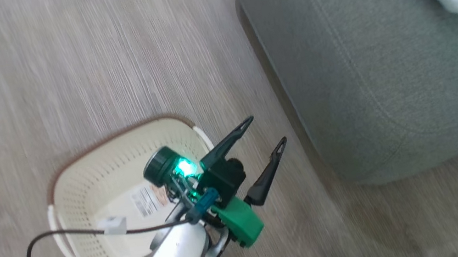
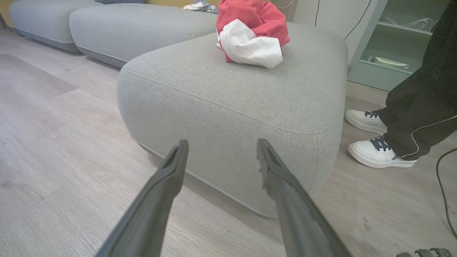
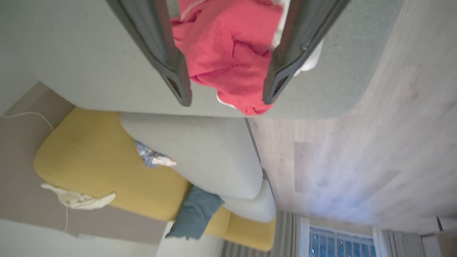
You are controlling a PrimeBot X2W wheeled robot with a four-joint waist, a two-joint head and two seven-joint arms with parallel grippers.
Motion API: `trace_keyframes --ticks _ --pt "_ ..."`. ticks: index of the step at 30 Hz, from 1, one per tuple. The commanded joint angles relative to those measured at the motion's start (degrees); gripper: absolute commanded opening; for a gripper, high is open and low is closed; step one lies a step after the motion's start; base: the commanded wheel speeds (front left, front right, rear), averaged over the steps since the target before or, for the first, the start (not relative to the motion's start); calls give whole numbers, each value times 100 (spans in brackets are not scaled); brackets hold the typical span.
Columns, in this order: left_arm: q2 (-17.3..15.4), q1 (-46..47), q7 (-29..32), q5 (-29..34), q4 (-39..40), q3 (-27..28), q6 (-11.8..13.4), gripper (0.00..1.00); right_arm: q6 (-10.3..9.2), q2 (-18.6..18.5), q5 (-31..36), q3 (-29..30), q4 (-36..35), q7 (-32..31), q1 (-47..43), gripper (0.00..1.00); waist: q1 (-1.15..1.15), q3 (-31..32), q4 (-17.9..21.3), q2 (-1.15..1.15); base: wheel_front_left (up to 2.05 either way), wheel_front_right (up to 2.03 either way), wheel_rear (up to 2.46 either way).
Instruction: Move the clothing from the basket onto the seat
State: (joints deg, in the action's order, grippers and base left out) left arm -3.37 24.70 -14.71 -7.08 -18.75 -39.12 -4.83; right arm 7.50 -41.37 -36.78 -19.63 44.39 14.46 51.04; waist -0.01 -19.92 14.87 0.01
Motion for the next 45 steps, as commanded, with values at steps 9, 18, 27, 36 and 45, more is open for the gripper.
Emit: trace_keyframes --ticks 9,18,27,36,45 --pt "48 -461 -29 -203 422 530 123 100 -1 133 356 861 -2220 53 -1572 100 1 871 -258 -1 0 0 0" --pt "48 -783 -29 -376 620 1058 262 100 -1 788 537 1248 -3571 53 -2612 100 1 1191 -762 -1 0 0 0" --pt "49 -1009 -29 -482 813 1606 460 100 -1 1564 622 1537 -4216 53 -3341 100 1 1357 -1434 -1 0 0 0" --pt "49 -1241 -29 -662 941 2225 829 100 -1 2354 627 1694 -4260 53 -4056 100 1 1494 -1924 -1 0 0 0" --pt "49 -1491 -29 -707 1020 2767 1255 100 -1 2789 939 1560 -4120 53 -4436 100 1 1608 -2193 -1 0 0 0"
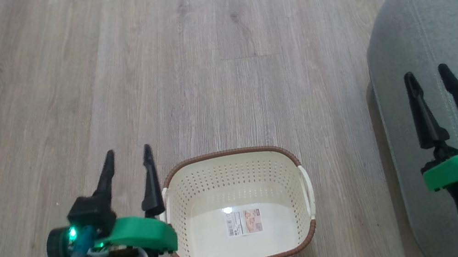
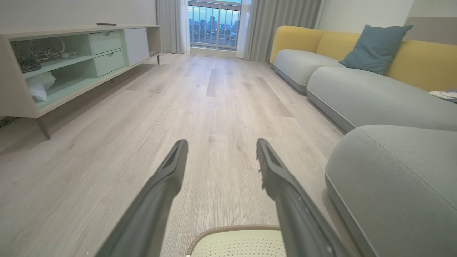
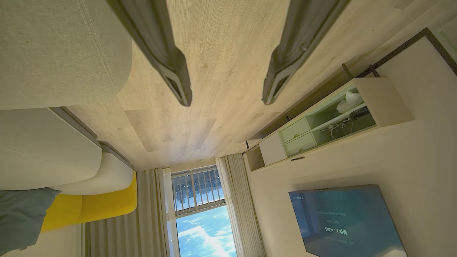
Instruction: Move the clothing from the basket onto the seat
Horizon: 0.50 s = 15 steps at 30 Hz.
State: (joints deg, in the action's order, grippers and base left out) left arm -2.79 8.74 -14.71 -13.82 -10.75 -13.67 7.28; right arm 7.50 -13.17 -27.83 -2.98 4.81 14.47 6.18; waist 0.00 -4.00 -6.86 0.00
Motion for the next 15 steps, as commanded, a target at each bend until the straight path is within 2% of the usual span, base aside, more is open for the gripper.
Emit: trace_keyframes --ticks 1,9,15 --pt "-9 73 -29 -70 236 251 87 100 -1 13 70 -102 -158 52 23 100 0 28 -36 0 0 0 0" --pt "-9 -108 -29 -218 266 326 257 100 -1 344 112 77 -210 52 -227 100 0 74 -64 0 0 0 0" --pt "-9 -149 -29 -157 280 326 365 100 -1 408 179 6 -215 52 -290 100 0 86 -12 0 0 0 0"
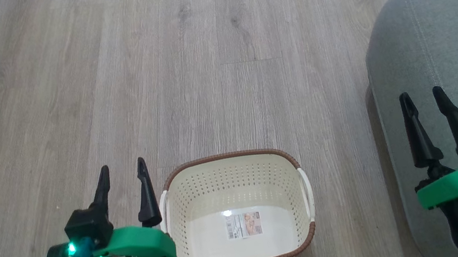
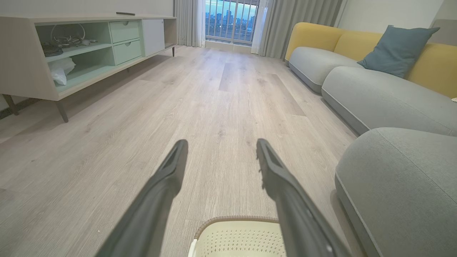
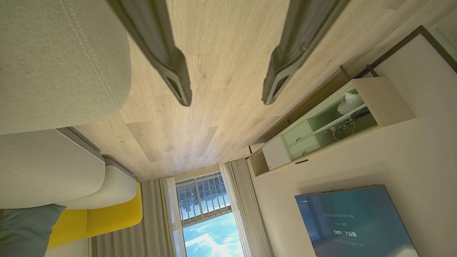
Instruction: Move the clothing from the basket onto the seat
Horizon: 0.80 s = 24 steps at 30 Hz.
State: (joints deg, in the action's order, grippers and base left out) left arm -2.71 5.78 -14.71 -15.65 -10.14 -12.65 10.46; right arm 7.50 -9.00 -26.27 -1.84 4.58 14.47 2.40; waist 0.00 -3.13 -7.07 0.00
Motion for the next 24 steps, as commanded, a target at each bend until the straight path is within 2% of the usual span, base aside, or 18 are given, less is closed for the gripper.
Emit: trace_keyframes --ticks 1,10,14,24 --pt "-17 142 -29 36 229 220 65 100 -1 -5 23 -112 -182 52 89 100 0 0 17 0 0 0 0" --pt "-17 118 -29 -96 226 265 -22 100 -1 -12 88 -147 -136 52 109 100 0 34 46 0 0 0 0" --pt "-17 70 -29 -272 213 284 -241 100 -1 -15 92 -166 -133 52 118 100 0 44 62 0 0 0 0" --pt "-17 38 -29 -658 82 391 -570 100 -1 -46 42 -250 -86 52 125 100 0 78 119 0 0 0 0"
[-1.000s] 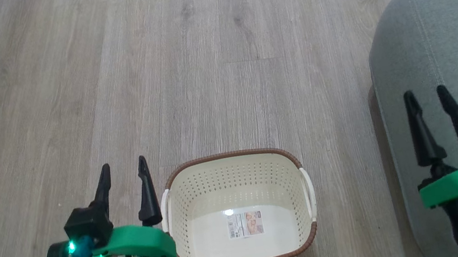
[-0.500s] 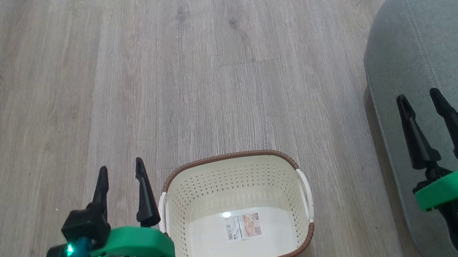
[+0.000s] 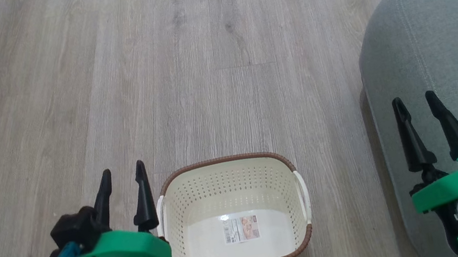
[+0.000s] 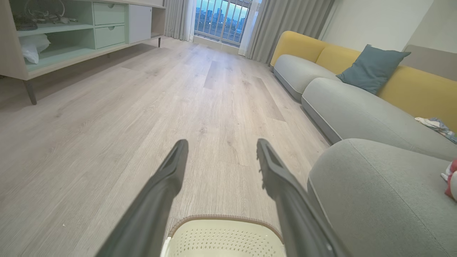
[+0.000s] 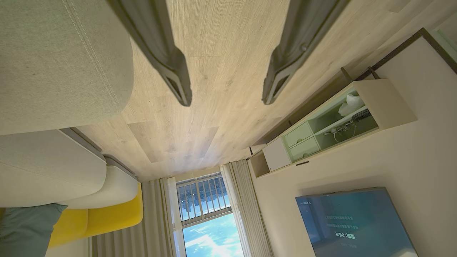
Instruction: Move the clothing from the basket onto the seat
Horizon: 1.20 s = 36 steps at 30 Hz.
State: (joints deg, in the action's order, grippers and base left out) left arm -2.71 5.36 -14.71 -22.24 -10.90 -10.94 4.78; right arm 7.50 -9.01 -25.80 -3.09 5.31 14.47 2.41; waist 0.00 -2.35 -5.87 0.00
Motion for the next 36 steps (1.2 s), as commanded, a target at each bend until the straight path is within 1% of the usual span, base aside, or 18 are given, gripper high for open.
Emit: trace_keyframes --ticks 1,10,11,16,36 --pt "-17 77 -29 -5 143 222 -17 100 -1 -49 -14 -133 -155 52 125 100 0 6 9 0 0 0 0" --pt "-17 46 -29 -139 47 225 -69 100 -1 -96 -22 -193 -121 52 130 100 0 51 54 0 0 0 0" --pt "0 -98 1 -137 -124 7 -59 0 0 -9 -8 -81 51 0 0 0 0 51 55 0 0 0 0" --pt "1 -251 19 -186 -513 -14 -63 0 0 9 -46 -139 445 -20 -155 0 0 56 64 0 0 0 0" --pt "-13 -199 329 -1238 -487 240 -240 0 0 68 -1090 -15 509 -302 -76 0 0 81 144 0 0 0 0"
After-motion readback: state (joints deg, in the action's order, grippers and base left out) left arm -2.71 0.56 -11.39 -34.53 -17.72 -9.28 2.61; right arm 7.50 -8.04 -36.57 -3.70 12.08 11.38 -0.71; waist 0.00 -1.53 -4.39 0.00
